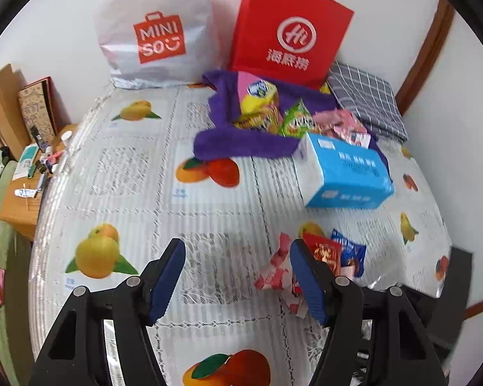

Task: Organize snacks
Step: 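Grasp the pink-white packet with right tool while left tool grasps the red-white candy bag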

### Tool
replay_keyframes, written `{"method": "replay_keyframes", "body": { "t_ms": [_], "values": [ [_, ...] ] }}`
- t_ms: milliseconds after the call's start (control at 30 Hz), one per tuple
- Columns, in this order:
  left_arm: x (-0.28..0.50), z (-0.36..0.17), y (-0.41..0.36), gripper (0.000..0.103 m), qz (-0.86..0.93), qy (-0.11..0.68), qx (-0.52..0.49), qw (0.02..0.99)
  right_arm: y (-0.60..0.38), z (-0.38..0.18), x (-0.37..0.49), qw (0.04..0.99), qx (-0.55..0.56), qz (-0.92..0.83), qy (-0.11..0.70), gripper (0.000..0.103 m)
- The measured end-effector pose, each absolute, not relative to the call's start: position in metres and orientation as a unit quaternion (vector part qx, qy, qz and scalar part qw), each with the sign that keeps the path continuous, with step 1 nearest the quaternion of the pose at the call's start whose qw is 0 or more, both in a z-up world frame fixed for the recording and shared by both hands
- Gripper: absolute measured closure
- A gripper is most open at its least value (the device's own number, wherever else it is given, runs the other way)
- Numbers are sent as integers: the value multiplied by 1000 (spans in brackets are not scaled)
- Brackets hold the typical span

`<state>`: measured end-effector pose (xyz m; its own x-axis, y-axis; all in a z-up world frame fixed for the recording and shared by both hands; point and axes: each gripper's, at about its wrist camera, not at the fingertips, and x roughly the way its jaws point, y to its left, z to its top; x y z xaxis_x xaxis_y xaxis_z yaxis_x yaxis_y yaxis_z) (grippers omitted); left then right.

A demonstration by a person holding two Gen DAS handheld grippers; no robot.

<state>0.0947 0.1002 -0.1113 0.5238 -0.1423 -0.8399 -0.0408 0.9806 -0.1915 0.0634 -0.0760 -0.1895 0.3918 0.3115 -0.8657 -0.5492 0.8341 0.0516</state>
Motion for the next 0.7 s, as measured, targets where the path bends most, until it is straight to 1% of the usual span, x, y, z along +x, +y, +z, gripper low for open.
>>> {"method": "replay_keyframes", "body": {
  "t_ms": [233,367,433,600,700],
  "values": [
    [97,-147,82,37,-62,510,-93,853,-128,-180,67,857,-112,205,458,65],
    [104,-166,62,37,-72,529,-80,842,-165,-180,86,878,-104,147,444,65],
    [107,-174,53,39,-74,537,-70,838,-181,-183,95,881,-94,126,447,65],
    [103,-181,25,38,-51,512,4,858,-209,-194,122,885,-59,112,448,65],
    [101,-184,21,39,-45,488,23,872,-212,-201,127,887,-54,110,445,64]
  ]
}}
